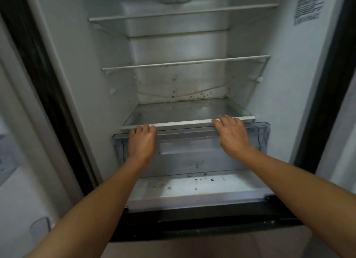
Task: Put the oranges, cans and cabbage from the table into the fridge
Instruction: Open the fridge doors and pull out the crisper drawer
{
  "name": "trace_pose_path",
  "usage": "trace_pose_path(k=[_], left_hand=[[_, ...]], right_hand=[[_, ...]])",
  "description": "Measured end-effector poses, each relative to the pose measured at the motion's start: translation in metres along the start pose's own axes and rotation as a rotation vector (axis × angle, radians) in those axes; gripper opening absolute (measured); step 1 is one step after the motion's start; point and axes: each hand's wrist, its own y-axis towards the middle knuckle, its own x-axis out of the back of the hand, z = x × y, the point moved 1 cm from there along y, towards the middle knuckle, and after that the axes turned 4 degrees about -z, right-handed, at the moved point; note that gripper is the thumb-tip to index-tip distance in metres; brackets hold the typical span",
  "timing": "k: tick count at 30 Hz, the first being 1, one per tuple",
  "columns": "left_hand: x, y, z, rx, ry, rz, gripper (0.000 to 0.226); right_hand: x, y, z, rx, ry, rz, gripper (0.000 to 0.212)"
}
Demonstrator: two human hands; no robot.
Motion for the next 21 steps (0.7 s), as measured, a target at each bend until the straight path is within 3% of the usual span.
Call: trace_pose_path(k=[2, 13, 21], left_hand=[[0.018, -0.015, -0.005, 0.018, -0.01, 0.009, 0.027], [0.097, -0.096, -0.023, 0.019, 0.006, 0.027, 0.027], [0.117, -0.121, -0.021, 0.027, -0.015, 0.127, 0.025]], right_hand=[[0.019, -0.013, 0.002, -0.003, -0.015, -0.013, 0.04], [0.099, -0.081, 0.007, 0.028, -0.002, 0.013, 0.021], [0.127, -0.107, 0.022, -0.033, 0.025, 0.14, 0.024]])
